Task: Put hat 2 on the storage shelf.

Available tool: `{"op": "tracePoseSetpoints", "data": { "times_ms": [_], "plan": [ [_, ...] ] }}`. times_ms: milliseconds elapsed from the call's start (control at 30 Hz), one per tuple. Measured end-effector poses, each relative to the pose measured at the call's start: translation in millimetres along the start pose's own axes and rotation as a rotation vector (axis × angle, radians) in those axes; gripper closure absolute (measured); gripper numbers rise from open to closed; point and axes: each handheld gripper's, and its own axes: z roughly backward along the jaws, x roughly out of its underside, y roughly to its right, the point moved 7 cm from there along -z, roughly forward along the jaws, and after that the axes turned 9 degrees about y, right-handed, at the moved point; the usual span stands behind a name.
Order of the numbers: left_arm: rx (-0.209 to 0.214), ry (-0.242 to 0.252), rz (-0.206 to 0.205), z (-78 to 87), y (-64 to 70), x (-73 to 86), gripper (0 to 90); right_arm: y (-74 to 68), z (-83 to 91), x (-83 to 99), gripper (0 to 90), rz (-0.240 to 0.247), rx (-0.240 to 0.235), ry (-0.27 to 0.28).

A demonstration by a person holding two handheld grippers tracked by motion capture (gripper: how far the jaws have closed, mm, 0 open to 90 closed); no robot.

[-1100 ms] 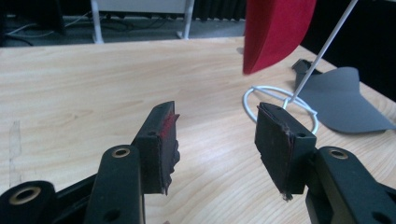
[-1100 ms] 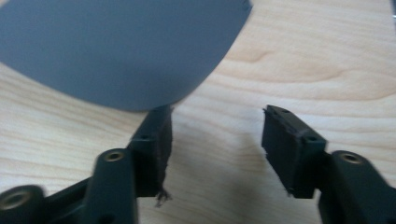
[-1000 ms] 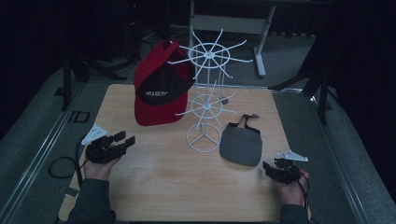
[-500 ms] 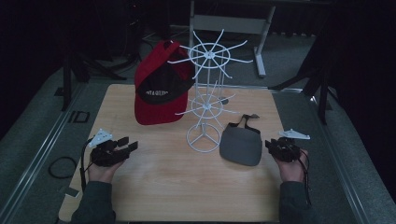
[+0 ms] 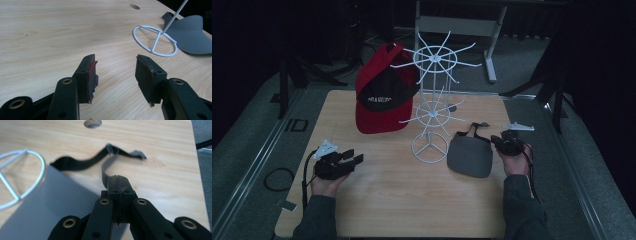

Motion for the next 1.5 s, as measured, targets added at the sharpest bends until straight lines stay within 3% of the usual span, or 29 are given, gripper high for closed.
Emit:
{"op": "tracePoseSetpoints", "data": {
  "times_ms": [267,500,867,1000,1167,1300,1500],
  "plan": [
    [-0.009,-0.008,0.009,0.2,-2.4,3.6,52.4,-9.7,-22.7,-15.3,90.0,-0.006,-0.022,-0.006],
    [-0.010,-0.016,0.005,-0.9,-2.2,4.9,52.5,-21.3,-35.0,-11.0,90.0,0.039,-0.063,-0.065],
    [-0.012,-0.016,0.009,-1.4,-2.5,5.7,52.5,-37.3,-25.7,15.3,90.0,0.111,-0.134,-0.146],
    [-0.010,-0.017,0.008,-1.8,-2.2,5.8,52.5,-41.3,-19.0,21.7,90.0,0.129,-0.163,-0.153],
    [-0.009,-0.020,0.008,-2.8,-1.8,6.3,52.5,-31.0,-19.2,17.4,84.4,0.116,-0.110,-0.142],
    [-0.008,-0.020,0.009,-3.5,-2.1,6.8,52.4,-12.8,-30.4,14.0,72.8,0.094,-0.028,-0.138],
    [-0.009,-0.019,0.015,-2.9,-3.4,8.4,52.5,1.4,-43.7,8.1,62.5,0.092,0.017,-0.149]
  ]
}}
